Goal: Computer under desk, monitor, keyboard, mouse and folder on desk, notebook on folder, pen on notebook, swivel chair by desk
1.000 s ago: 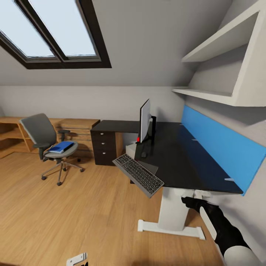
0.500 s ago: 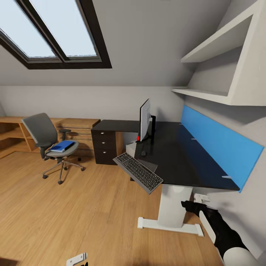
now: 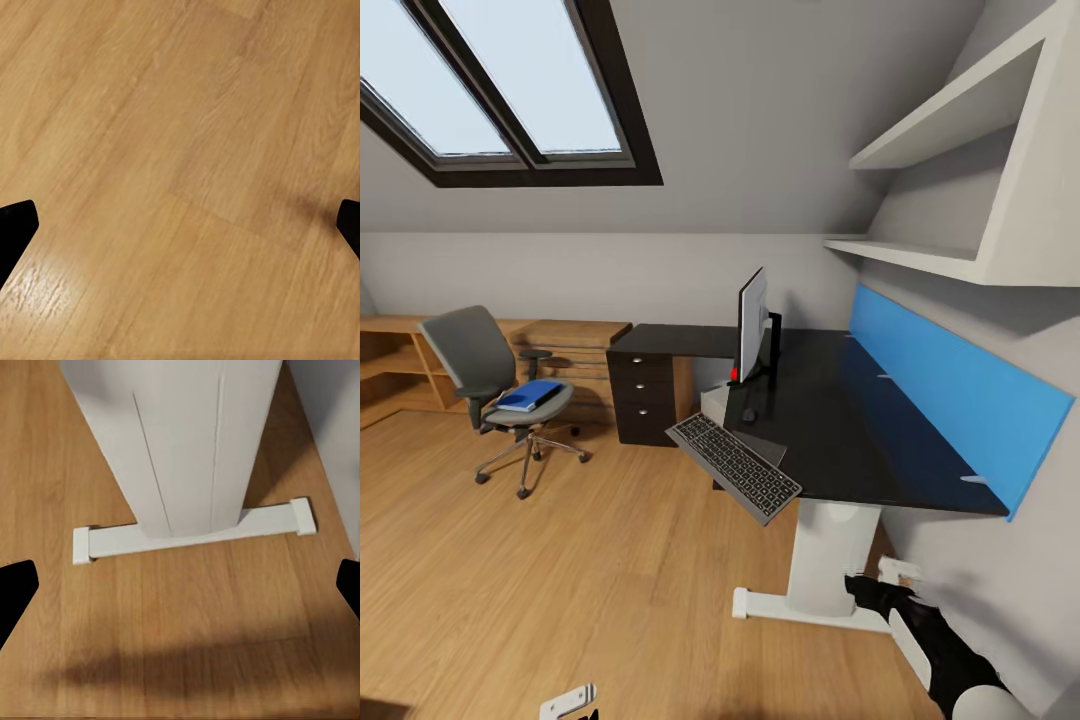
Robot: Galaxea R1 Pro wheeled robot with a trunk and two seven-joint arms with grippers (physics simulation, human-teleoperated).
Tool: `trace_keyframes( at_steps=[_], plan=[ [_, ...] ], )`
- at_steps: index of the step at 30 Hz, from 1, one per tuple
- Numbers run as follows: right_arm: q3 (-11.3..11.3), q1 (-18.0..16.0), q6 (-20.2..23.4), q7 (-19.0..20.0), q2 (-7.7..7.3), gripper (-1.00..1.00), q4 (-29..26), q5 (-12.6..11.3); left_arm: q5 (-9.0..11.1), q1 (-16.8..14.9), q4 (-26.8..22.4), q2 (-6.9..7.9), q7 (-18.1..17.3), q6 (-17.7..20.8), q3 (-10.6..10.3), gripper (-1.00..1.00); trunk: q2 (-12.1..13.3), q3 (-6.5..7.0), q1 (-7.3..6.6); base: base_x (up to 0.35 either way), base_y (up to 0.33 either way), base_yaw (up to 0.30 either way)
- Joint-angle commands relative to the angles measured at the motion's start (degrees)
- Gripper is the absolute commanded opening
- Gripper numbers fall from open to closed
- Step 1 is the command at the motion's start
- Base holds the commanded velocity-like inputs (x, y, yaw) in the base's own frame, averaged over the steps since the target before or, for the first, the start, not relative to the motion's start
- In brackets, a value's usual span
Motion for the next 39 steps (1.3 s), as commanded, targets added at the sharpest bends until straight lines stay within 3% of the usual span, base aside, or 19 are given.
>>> trace_keyframes(
  at_steps=[1, 3, 9, 16, 18, 29, 39],
  plan=[
    [0.0, 0.0, -0.7, -0.2, 0.15, 1.0, 0.9, -0.6, 0.1, 0.0, 0.1, -0.01, 0.0, -0.2, 0.2, 1.0, 0.0, -0.06, 0.0, 0.0, 0.0, 0.0],
    [0.1, 0.0, -5.1, -0.2, 0.56, 1.0, 5.0, -0.4, 0.1, 0.0, 0.1, -0.01, -0.1, -0.2, 0.2, 1.0, 0.0, -0.06, 0.0, 0.0, 0.0, 0.0],
    [0.6, 0.0, -12.0, 0.6, 0.99, 1.0, 11.7, -0.3, 0.1, 0.0, 0.1, -0.01, -0.1, -0.2, 0.2, 1.0, 0.0, -0.06, 0.0, 0.0, 0.0, 0.0],
    [0.7, 0.0, -16.4, 1.0, 1.77, 1.0, 15.8, -0.3, 0.2, 0.0, 0.1, -0.01, -0.1, -0.2, 0.2, 1.0, 0.0, -0.06, 0.0, 0.0, 0.0, 0.0],
    [0.9, 0.0, -20.2, 1.1, 2.3, 1.0, 17.7, -0.1, 0.2, 0.0, 0.1, -0.01, -0.1, -0.2, 0.2, 1.0, 0.0, -0.06, 0.0, 0.0, 0.0, 0.0],
    [0.9, 0.0, -21.9, 1.0, 2.67, 1.0, 18.5, 1.1, 0.1, 0.0, 0.1, -0.01, -0.1, -0.2, 0.2, 1.0, 0.0, -0.06, 0.0, 0.071, -0.069, 0.0],
    [0.8, 0.0, -23.0, 1.0, 4.53, 1.0, 18.7, 1.3, 0.2, 0.0, 0.0, -0.22, -0.1, -0.3, 0.2, 1.0, 0.0, -0.06, 0.0, 0.097, -0.09, 0.0]
  ],
)
